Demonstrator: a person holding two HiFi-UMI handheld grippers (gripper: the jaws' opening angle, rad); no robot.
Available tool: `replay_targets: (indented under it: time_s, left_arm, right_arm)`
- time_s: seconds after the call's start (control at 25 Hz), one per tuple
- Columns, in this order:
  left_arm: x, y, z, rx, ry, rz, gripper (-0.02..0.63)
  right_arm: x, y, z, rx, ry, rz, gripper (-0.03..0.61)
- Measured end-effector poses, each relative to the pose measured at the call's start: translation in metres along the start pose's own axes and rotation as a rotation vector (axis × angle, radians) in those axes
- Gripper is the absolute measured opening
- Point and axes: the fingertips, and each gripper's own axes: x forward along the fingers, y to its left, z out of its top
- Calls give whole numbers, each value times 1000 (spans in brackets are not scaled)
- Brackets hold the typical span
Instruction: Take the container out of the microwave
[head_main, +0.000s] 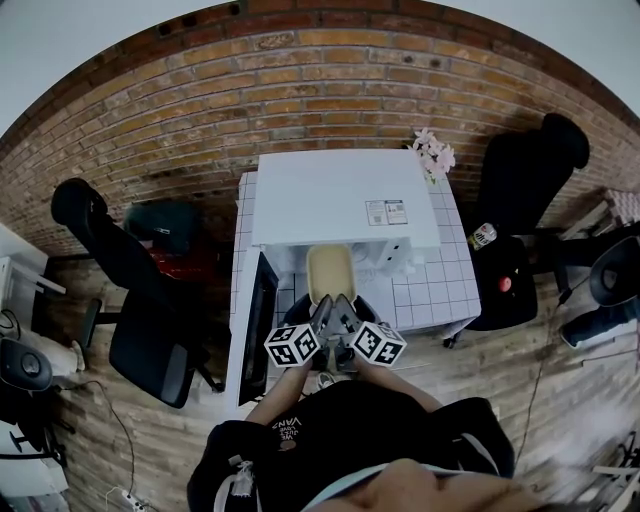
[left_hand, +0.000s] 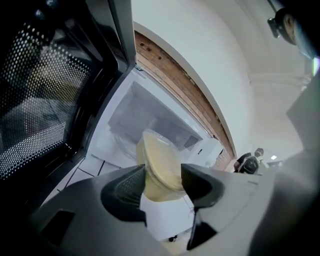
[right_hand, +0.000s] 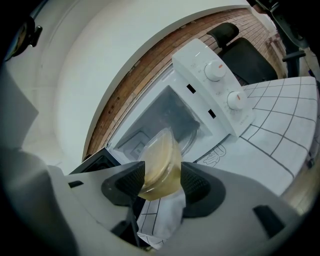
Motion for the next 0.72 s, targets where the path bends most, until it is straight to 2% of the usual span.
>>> replay_targets:
  time_s: [0.4, 0.72]
  left_arm:
    - [2, -19, -5, 3, -19, 21, 232]
    - [4, -41, -19, -23, -42, 72, 231]
  right_arm:
    - [-12, -8, 12, -13, 25, 32, 219]
    - [-27, -21, 23, -37, 88, 73, 219]
